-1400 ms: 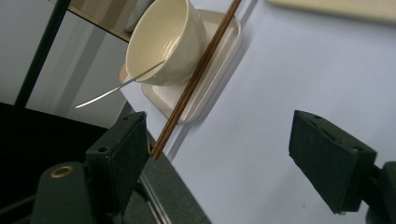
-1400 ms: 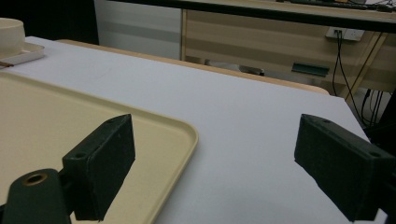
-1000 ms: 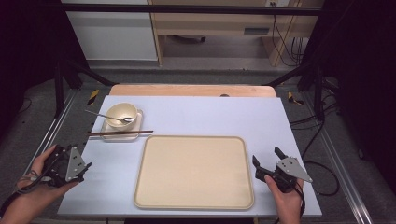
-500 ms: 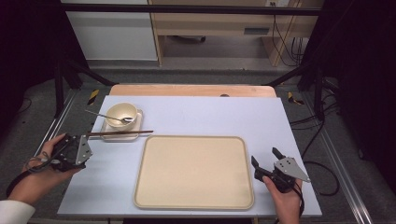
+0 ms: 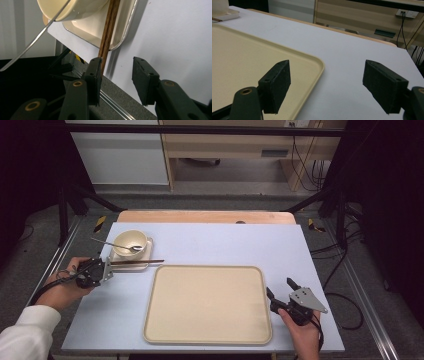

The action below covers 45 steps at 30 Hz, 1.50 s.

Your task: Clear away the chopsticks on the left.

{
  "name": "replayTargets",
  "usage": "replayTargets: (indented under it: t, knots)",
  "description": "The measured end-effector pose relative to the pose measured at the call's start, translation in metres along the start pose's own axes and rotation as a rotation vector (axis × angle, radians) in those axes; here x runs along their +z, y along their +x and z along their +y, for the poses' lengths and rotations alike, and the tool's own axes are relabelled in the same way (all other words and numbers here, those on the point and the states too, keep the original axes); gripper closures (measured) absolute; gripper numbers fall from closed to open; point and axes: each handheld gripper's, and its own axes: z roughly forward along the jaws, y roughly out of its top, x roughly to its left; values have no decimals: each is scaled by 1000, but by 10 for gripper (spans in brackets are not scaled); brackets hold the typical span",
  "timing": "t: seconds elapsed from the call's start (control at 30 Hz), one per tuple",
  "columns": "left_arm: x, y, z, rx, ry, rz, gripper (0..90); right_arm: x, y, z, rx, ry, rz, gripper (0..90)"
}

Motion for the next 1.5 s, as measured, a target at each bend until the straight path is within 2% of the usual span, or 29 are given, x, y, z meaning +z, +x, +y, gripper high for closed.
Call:
replayTargets:
  t: [0.13,0.23,0.4,0.5,0.7,0.93,1.37,1.5]
  knots:
    - [9,5,0,-10,8,-3,641,1,1,0,-9,0,8,230]
    - [18,8,-3,-14,25,-26,674,0,1,0,-9,1,10,231]
    - [24,10,-8,-8,31,-24,714,1,0,0,-9,6,8,232]
    - [26,11,-11,-12,23,-13,716,1,1,0,-13,10,7,233]
    - [25,15,-11,14,19,4,716,2,2,-1,-12,20,5,234]
    - [28,17,-12,28,26,-5,716,2,2,-2,-16,28,8,235]
    - [36,17,-12,25,35,-18,720,2,2,-2,-15,29,12,236]
    - [37,16,-8,40,36,-19,721,2,2,-2,-14,30,13,236]
